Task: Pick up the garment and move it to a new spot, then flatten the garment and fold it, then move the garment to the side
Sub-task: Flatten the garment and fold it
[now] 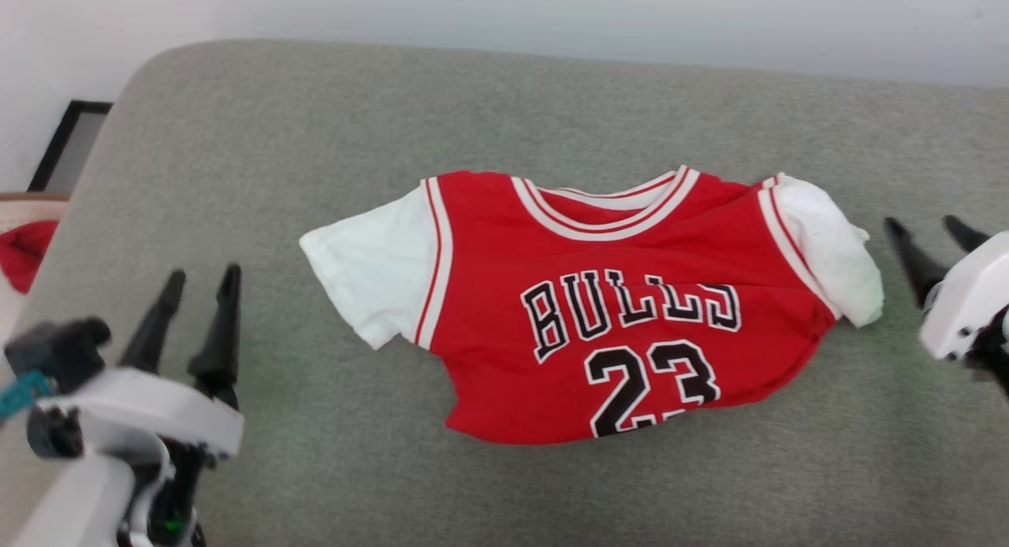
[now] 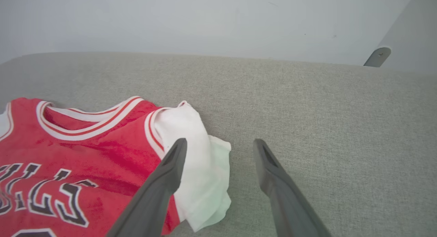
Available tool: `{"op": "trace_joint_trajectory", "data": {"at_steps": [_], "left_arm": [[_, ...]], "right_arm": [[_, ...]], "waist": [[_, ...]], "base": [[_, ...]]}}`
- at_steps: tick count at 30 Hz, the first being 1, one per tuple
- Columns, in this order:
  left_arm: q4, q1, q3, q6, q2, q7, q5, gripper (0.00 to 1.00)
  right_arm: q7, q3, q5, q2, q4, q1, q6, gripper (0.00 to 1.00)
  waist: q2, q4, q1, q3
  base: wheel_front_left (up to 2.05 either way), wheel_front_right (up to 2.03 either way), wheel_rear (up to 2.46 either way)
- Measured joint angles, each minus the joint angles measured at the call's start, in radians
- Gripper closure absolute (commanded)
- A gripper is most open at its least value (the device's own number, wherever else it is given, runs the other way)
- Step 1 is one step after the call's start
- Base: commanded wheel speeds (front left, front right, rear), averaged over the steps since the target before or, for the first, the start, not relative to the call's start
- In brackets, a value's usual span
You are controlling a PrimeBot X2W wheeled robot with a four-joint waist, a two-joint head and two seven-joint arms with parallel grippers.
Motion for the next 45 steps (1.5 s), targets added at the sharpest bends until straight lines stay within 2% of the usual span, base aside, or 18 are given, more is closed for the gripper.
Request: {"op": "trace_joint_trajectory", "data": {"at_steps": [6,18,19,20,21,31,45], "left_arm": [[-0.07,0.099,0.023,0.023,-0.038,-0.029,-0.024,0.0],[-0.095,0.101,0.023,0.017,-0.07,-0.038,-0.033,0.0],[-0.096,0.101,0.024,0.016,-0.075,-0.04,-0.033,0.0],[-0.096,0.1,0.024,0.016,-0.079,-0.041,-0.032,0.0],[-0.095,0.1,0.026,0.012,-0.084,-0.042,-0.032,0.0],[-0.081,0.101,0.045,-0.011,-0.106,-0.051,-0.011,0.0],[-0.124,0.169,0.099,-0.016,-0.134,-0.057,0.089,0.0]], "right_arm": [[0.067,-0.033,-0.007,-0.04,0.114,-0.064,0.0,0.0],[0.148,-0.03,-0.015,-0.044,0.243,-0.118,0.0,0.0],[0.148,-0.028,-0.017,-0.046,0.249,-0.124,0.0,0.07],[0.147,-0.026,-0.018,-0.049,0.257,-0.131,0.0,0.62],[0.147,-0.023,-0.02,-0.053,0.263,-0.138,0.0,1.0],[0.113,0.019,-0.02,-0.086,0.3,-0.177,0.0,1.0],[0.085,0.023,-0.014,-0.17,0.336,-0.183,0.0,1.0]], "waist": [[0.0,0.042,0.0,0.023],[0.0,0.091,0.0,0.093],[0.0,0.095,0.0,0.098],[0.0,0.099,0.0,0.104],[0.0,0.103,0.0,0.109],[0.0,0.116,0.0,0.115],[0.0,0.101,0.0,0.024]], "base": [[0.0,0.0,0.0],[0.0,0.0,0.0],[0.0,0.0,0.0],[0.0,0.0,0.0],[0.0,0.0,0.0],[0.0,0.0,0.0],[0.0,0.0,0.0]]}}
